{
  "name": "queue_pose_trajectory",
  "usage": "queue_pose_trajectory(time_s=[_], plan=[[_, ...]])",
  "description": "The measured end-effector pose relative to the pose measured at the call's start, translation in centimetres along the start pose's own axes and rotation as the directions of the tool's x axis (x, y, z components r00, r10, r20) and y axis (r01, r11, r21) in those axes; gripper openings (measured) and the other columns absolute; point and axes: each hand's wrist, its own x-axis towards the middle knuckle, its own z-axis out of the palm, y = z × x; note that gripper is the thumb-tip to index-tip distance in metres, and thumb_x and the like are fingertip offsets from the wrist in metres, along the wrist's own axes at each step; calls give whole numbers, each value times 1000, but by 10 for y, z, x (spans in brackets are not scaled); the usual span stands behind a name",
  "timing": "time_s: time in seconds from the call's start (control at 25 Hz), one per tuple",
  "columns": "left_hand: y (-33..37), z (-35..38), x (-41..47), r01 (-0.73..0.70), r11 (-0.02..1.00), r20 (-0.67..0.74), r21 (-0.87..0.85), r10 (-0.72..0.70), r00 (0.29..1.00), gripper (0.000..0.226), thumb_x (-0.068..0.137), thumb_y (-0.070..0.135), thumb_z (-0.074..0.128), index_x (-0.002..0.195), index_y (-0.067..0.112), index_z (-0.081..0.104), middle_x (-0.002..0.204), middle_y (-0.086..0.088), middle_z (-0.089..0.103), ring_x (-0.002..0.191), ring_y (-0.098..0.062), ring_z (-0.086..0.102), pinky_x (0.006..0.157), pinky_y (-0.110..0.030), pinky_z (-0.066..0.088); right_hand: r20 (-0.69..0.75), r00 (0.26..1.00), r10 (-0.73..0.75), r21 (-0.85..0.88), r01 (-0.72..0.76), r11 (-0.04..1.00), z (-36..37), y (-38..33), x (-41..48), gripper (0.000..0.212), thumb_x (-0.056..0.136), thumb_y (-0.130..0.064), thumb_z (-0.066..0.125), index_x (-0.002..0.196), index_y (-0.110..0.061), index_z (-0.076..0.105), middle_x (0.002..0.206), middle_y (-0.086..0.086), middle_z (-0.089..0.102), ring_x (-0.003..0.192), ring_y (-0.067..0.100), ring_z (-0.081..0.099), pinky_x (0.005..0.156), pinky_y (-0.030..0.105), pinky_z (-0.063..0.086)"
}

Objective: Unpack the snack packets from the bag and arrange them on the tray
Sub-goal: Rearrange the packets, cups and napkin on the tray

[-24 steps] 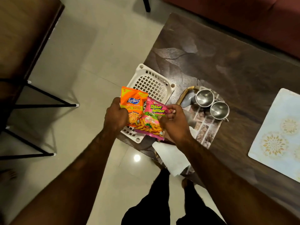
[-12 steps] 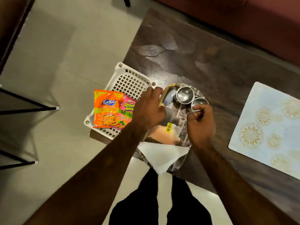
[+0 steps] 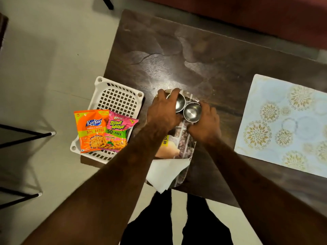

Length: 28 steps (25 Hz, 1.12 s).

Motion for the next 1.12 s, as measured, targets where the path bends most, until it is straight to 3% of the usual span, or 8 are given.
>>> queue_pose_trajectory(time_s=[0.12, 0.24, 0.36, 0.44, 0.56, 0.72, 0.96, 1.12], plan=[[-5, 1, 6, 8, 1000, -2, -30, -8, 1000, 76, 81, 27, 75, 145, 36, 35, 134, -14, 42, 114, -38, 58, 88, -48, 52, -31, 999, -10, 21, 10, 1000, 8, 6, 4, 81, 82, -17, 76, 156, -19, 42, 145, 12, 49, 137, 35, 49, 112, 44, 46], [-18, -6, 9, 38, 999, -16, 32, -38, 999, 70, 79, 34, 75, 139, 43, 41, 129, -9, 44, 111, -37, 57, 78, -46, 53, -65, 998, 7, 59, -3, 998, 13, 10, 6, 78, 81, -24, 83, 148, -16, 45, 139, 10, 48, 130, 33, 54, 102, 41, 50], [-32, -12, 4, -28, 999, 40, 38, 26, 999, 72, 79, 30, 76, 140, 46, 42, 134, -5, 43, 120, -34, 50, 82, -49, 56, -114, 993, 36, 114, -23, 993, 21, 10, 5, 78, 82, -32, 85, 144, -10, 44, 139, 12, 47, 125, 33, 57, 92, 36, 47], [-36, -15, -1, -47, 999, 74, 28, 44, 996, 80, 78, 32, 75, 146, 45, 35, 142, -4, 40, 127, -33, 46, 87, -50, 55, -121, 992, 36, 142, -19, 990, 25, 7, 6, 84, 80, -31, 85, 149, -10, 41, 143, 13, 44, 129, 34, 55, 95, 36, 47], [-31, -15, -3, 49, 997, 26, -55, -47, 999, 89, 74, 39, 71, 151, 38, 26, 143, -7, 41, 130, -33, 45, 94, -52, 52, -110, 994, 5, 148, 11, 989, 27, 9, 7, 91, 79, -25, 85, 155, -15, 36, 147, 13, 40, 132, 35, 54, 96, 35, 45], [-26, -5, -4, 140, 987, -23, -81, -142, 990, 85, 76, 45, 75, 147, 30, 31, 135, -9, 43, 123, -34, 51, 86, -48, 52, -135, 991, -25, 151, 46, 987, 28, 15, 6, 86, 80, -23, 84, 153, -15, 40, 145, 14, 43, 130, 34, 54, 95, 32, 41], [-30, -6, -3, 5, 997, -16, -74, -6, 1000, 82, 76, 12, 70, 147, 35, 37, 134, -7, 47, 120, -34, 53, 87, -46, 54, -185, 983, 1, 141, 26, 990, 29, 14, 11, 78, 80, -30, 85, 145, -8, 48, 140, 14, 48, 132, 30, 49, 94, 27, 36], [-32, -10, -1, -30, 997, 33, -74, 32, 999, 86, 76, 7, 69, 149, 39, 36, 138, -6, 45, 124, -33, 49, 94, -54, 53, -211, 977, 9, 150, 24, 988, 29, 10, 11, 75, 81, -32, 85, 141, -6, 49, 140, 14, 48, 131, 30, 51, 90, 26, 37]])
